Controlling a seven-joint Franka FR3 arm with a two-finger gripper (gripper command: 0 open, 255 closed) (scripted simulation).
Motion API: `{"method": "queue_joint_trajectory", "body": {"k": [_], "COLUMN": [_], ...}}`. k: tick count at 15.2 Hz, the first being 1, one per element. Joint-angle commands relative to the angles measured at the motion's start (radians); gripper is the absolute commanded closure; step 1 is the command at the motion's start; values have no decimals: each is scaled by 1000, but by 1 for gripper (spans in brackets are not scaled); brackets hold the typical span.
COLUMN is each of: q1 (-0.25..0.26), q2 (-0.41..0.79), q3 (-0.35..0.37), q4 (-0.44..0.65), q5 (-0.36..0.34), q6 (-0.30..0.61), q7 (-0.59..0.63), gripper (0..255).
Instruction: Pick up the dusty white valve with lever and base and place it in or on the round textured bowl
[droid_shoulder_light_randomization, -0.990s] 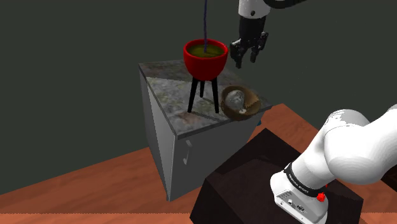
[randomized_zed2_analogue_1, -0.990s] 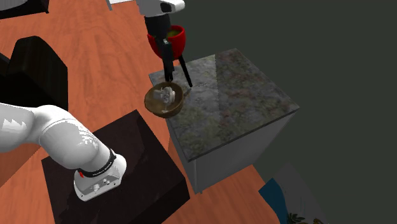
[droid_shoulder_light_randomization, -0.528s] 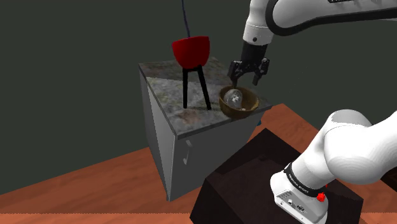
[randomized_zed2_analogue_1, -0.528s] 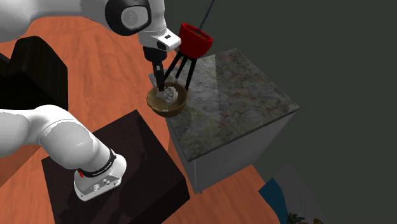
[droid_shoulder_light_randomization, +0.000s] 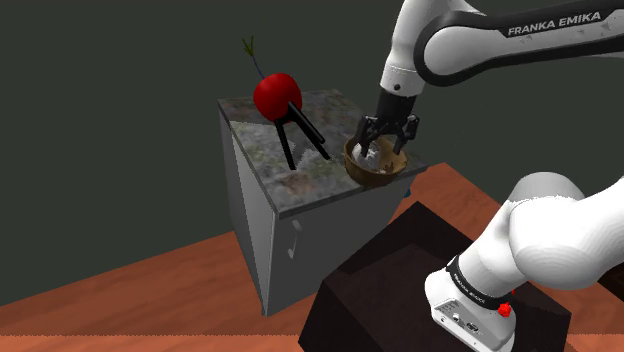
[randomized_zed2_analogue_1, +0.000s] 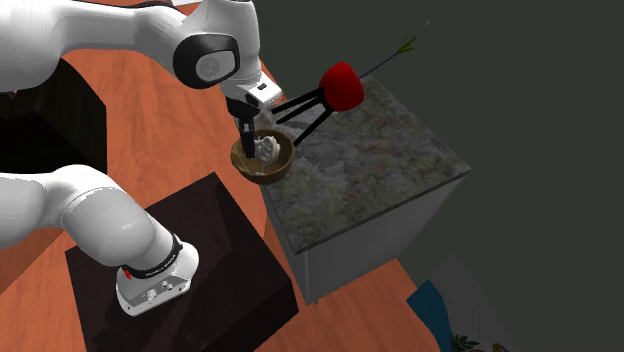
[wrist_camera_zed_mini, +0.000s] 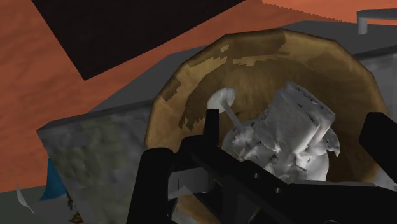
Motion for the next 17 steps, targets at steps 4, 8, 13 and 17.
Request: {"method": "queue_joint_trajectory", "body": {"k": [4,8,13,17], "q1": [1,1,1,1], "q2": [11,11,11,11], "q3": [-1,-1,-1,-1], "q4": [-29,-29,-29,-29], "q5": [0,0,0,0], "q6": [40,40,40,40], "q7": [1,1,1,1], "gripper": [0,0,255,255]}}
